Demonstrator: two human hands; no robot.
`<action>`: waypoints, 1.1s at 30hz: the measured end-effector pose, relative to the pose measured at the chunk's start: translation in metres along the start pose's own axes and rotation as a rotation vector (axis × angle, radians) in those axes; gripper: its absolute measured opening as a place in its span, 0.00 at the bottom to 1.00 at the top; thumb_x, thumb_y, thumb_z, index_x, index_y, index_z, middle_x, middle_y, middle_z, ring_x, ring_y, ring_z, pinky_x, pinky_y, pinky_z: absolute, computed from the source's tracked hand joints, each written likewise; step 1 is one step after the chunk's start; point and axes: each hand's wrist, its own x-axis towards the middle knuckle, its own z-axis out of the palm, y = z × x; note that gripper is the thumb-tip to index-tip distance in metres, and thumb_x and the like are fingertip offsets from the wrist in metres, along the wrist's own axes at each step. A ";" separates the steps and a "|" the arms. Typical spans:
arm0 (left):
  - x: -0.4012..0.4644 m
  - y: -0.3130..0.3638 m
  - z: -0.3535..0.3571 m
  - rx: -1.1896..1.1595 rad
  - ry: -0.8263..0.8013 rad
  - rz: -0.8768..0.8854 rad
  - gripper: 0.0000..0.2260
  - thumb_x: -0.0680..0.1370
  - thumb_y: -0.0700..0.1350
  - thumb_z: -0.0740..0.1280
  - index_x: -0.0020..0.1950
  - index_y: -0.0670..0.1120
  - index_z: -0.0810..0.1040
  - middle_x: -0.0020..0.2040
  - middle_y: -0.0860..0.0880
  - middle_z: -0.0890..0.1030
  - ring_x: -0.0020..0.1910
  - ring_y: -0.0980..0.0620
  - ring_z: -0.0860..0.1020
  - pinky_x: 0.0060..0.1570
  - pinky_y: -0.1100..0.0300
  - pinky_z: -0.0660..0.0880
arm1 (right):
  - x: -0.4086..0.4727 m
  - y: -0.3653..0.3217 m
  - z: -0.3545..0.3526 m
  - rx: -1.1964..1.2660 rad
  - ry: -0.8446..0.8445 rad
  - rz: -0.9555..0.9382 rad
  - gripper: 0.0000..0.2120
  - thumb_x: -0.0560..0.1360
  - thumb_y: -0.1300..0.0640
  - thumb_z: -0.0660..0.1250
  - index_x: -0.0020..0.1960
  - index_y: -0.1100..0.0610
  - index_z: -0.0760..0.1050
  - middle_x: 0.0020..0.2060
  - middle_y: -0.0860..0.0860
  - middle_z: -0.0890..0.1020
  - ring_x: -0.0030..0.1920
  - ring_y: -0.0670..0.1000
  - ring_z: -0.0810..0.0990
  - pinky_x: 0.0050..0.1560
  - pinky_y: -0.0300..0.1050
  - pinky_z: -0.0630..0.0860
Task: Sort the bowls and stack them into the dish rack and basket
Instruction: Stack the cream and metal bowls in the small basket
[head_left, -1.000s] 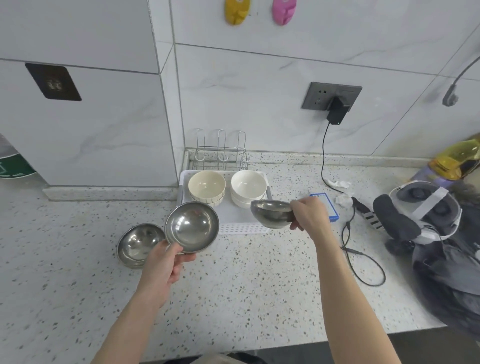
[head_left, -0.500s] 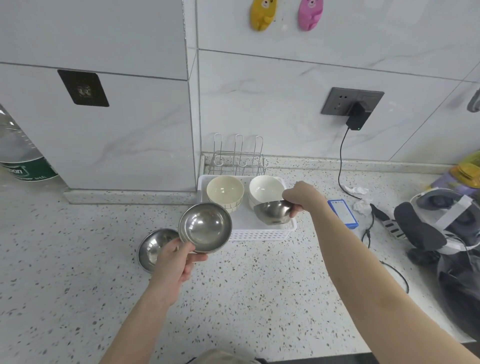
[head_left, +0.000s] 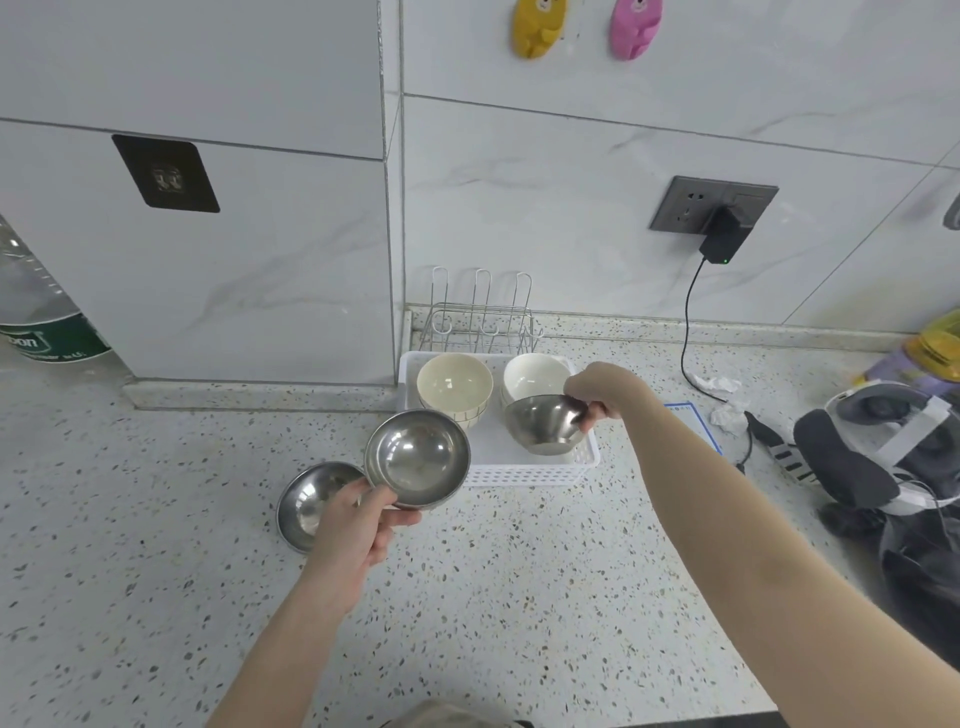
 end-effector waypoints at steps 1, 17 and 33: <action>0.001 0.002 0.002 0.000 -0.001 0.003 0.11 0.80 0.41 0.66 0.61 0.40 0.75 0.42 0.37 0.86 0.25 0.55 0.67 0.19 0.67 0.60 | 0.000 -0.002 0.000 -0.027 -0.022 0.012 0.10 0.76 0.65 0.52 0.49 0.66 0.71 0.27 0.59 0.78 0.21 0.48 0.71 0.17 0.36 0.58; 0.019 0.018 0.014 -0.025 0.010 -0.004 0.15 0.79 0.40 0.66 0.66 0.41 0.72 0.41 0.37 0.86 0.22 0.56 0.64 0.18 0.67 0.60 | 0.009 0.011 0.043 -0.013 0.154 0.001 0.10 0.76 0.64 0.55 0.40 0.65 0.72 0.16 0.52 0.76 0.13 0.45 0.71 0.20 0.34 0.64; 0.018 0.016 0.017 -0.011 0.007 -0.005 0.15 0.79 0.41 0.67 0.66 0.43 0.73 0.42 0.37 0.86 0.22 0.55 0.64 0.18 0.66 0.60 | -0.004 0.038 0.071 0.100 0.290 -0.008 0.15 0.79 0.59 0.55 0.58 0.69 0.71 0.35 0.55 0.81 0.33 0.51 0.79 0.39 0.45 0.78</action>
